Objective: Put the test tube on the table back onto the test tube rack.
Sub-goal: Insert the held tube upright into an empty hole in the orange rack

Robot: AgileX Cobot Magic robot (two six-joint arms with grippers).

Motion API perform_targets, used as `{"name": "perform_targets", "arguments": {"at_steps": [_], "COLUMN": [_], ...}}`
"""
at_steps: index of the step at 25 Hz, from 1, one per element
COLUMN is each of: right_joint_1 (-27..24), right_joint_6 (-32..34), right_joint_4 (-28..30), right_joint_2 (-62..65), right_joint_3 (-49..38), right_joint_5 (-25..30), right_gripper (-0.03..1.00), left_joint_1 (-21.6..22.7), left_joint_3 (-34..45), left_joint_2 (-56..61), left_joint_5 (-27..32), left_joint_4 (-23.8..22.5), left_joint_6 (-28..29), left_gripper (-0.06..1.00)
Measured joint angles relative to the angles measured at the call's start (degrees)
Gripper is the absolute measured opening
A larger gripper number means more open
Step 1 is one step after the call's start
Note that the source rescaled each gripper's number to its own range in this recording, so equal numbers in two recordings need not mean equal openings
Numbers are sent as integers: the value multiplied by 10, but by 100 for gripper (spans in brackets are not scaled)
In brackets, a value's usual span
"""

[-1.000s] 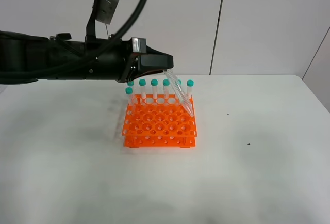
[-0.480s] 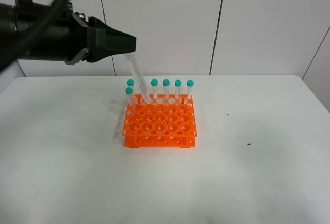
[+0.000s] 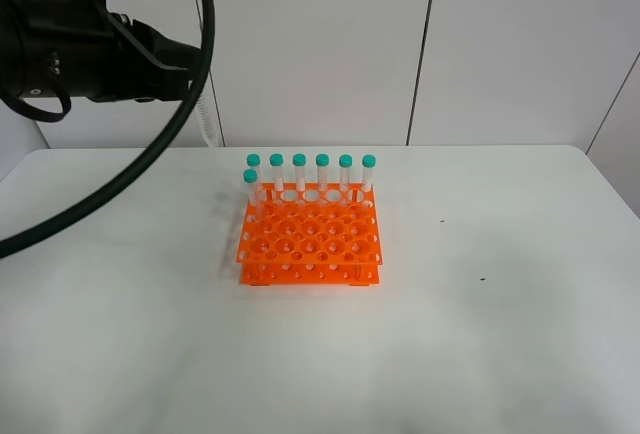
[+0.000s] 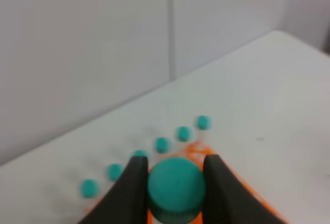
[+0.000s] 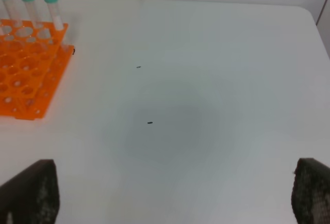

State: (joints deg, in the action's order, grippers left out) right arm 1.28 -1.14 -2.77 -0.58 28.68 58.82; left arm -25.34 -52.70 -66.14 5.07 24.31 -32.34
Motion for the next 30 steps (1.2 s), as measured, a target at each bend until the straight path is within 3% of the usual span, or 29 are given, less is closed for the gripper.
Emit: {"name": "perform_targets", "arguments": {"at_steps": [3, 5, 7, 11, 15, 19, 24, 30], "right_joint_1": [0, 0, 0, 0, 0, 0, 0, 0], "right_joint_6": [0, 0, 0, 0, 0, 0, 0, 0], "right_joint_4": [0, 0, -1, -2, -4, -4, -4, -4], "right_joint_2": [0, 0, 0, 0, 0, 0, 0, 0], "right_joint_3": [0, 0, 0, 0, 0, 0, 0, 0], "right_joint_5": [0, 0, 0, 0, 0, 0, 0, 0], "right_gripper": [100, 100, 100, 100, 100, 100, 100, 100], "left_joint_1": [0, 0, -5, -55, -92, -94, -89, -40], "left_joint_3": [23, 43, 67, 80, 50, -18, -95, -109], "left_joint_2": [0, 0, -3, -36, -108, -197, -281, -318], "left_joint_5": [-44, -72, -101, -133, -137, -139, -141, -169], "left_joint_4": [-139, -188, -210, -255, -266, -275, -347, -369], "left_joint_6": [152, 226, 258, 273, 276, 295, 353, 392], "left_gripper": [0, 0, 0, 0, 0, 0, 0, 0]}}
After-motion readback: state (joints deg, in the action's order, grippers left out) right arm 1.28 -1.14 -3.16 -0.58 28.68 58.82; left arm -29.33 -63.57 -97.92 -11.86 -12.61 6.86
